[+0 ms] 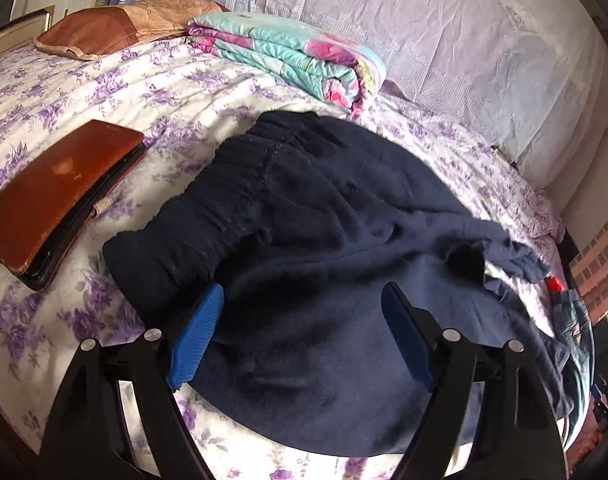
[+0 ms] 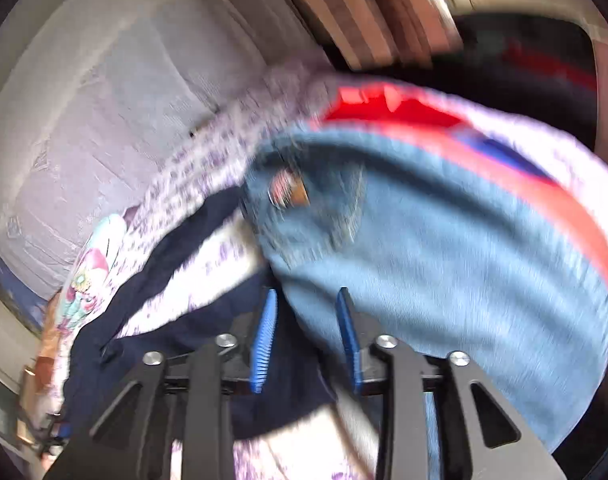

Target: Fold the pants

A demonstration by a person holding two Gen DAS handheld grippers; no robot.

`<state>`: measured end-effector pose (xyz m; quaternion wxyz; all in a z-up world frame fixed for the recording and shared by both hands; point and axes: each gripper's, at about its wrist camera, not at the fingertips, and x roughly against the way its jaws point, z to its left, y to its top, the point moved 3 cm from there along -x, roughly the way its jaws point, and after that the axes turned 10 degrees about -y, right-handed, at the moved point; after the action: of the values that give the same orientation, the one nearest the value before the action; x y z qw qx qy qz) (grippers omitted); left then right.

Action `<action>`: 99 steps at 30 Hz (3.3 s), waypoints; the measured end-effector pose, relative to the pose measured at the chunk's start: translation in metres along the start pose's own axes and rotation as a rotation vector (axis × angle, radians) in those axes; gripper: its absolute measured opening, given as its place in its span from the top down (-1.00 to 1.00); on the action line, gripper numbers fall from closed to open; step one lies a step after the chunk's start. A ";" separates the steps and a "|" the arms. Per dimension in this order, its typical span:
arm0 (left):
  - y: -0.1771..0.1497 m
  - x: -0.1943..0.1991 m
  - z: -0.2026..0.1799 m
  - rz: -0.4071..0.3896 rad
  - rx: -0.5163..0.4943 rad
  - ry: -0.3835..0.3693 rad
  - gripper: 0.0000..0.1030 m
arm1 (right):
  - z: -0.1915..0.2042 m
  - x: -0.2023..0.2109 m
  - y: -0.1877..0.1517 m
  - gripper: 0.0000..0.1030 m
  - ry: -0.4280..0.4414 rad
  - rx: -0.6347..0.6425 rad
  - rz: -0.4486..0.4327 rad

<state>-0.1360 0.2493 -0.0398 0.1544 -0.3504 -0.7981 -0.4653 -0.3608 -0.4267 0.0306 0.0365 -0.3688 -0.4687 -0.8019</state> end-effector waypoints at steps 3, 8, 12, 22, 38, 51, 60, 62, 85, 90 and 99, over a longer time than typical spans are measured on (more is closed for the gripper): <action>0.007 0.002 -0.004 -0.007 0.004 -0.043 -0.52 | 0.048 -0.044 -0.005 0.32 0.129 0.097 0.127; 0.003 -0.025 0.004 0.075 -0.030 0.031 -0.57 | 0.087 -0.152 -0.027 0.73 0.105 0.165 0.372; 0.025 -0.005 0.002 0.025 -0.022 0.034 -0.56 | 0.073 -0.146 -0.004 0.74 0.161 0.012 0.377; 0.160 -0.107 0.058 0.153 0.098 0.118 -0.78 | 0.106 -0.157 -0.013 -0.50 0.169 0.181 0.245; 0.146 -0.080 0.022 -0.116 0.036 -0.302 0.17 | 0.153 -0.156 0.051 -0.66 0.323 0.047 0.273; 0.039 -0.064 -0.050 0.019 -0.267 -0.310 0.00 | 0.293 -0.272 0.104 -0.60 0.178 0.153 0.314; 0.046 -0.061 -0.035 -0.002 -0.168 -0.364 -0.11 | 0.263 -0.236 0.006 0.49 0.081 0.524 0.423; 0.048 -0.062 -0.033 -0.002 -0.150 -0.377 -0.12 | 0.237 -0.223 -0.012 0.48 0.077 0.504 0.478; 0.049 -0.063 -0.034 0.002 -0.159 -0.393 -0.39 | 0.281 -0.331 0.068 -0.61 -0.189 0.352 0.394; 0.050 -0.063 -0.032 0.003 -0.148 -0.414 -0.41 | 0.223 -0.271 0.098 0.85 0.053 0.075 0.304; 0.056 -0.042 -0.006 -0.098 -0.012 -0.423 -0.72 | 0.076 -0.119 0.026 0.86 0.263 -0.146 0.218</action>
<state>-0.0679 0.2446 -0.0249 -0.0412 -0.4019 -0.8260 -0.3931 -0.2210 -0.4164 -0.0030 0.1573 -0.3109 -0.3577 -0.8664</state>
